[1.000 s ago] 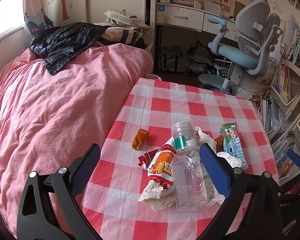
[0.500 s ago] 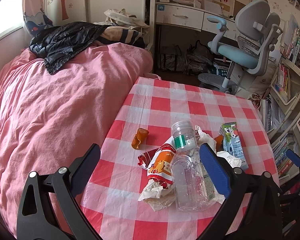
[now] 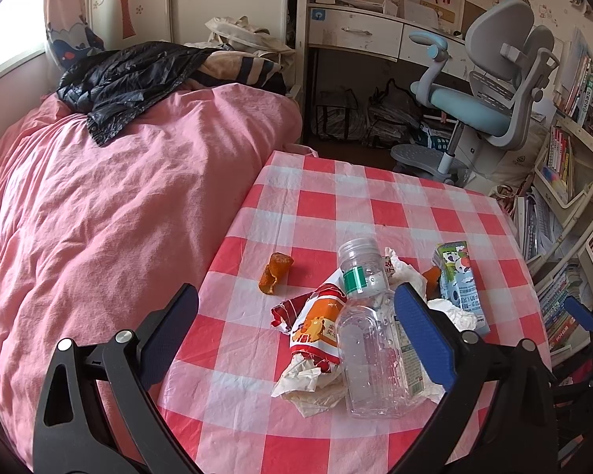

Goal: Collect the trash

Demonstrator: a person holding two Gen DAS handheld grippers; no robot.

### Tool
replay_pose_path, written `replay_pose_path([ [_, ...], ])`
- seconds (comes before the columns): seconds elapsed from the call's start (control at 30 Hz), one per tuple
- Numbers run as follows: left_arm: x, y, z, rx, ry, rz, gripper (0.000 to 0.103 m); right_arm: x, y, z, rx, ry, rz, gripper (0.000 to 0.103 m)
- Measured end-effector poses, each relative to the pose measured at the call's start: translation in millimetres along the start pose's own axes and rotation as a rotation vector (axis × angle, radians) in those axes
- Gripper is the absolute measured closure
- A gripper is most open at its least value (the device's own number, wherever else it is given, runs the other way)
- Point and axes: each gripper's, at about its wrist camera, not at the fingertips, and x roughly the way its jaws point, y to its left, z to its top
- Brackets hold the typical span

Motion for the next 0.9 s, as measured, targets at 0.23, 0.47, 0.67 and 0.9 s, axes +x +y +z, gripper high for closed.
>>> replay_pose_path([
  [0.23, -0.1, -0.6, -0.3, -0.001, 0.0, -0.002, 0.007, 0.0, -0.1, 0.1, -0.001, 0.0, 0.001, 0.007],
  [0.47, -0.3, -0.5, 0.2, -0.003, 0.001, -0.004, 0.007, 0.0, 0.1, 0.6, -0.001, 0.0, 0.001, 0.007],
  [0.67, -0.4, -0.4, 0.6, -0.006, 0.001, -0.006, 0.007, 0.2, 0.2, 0.7, -0.002, 0.0, 0.001, 0.007],
  [0.9, -0.4, -0.7, 0.4, -0.007, 0.001, -0.008, 0.007, 0.3, 0.2, 1.2, -0.002, 0.001, 0.001, 0.007],
])
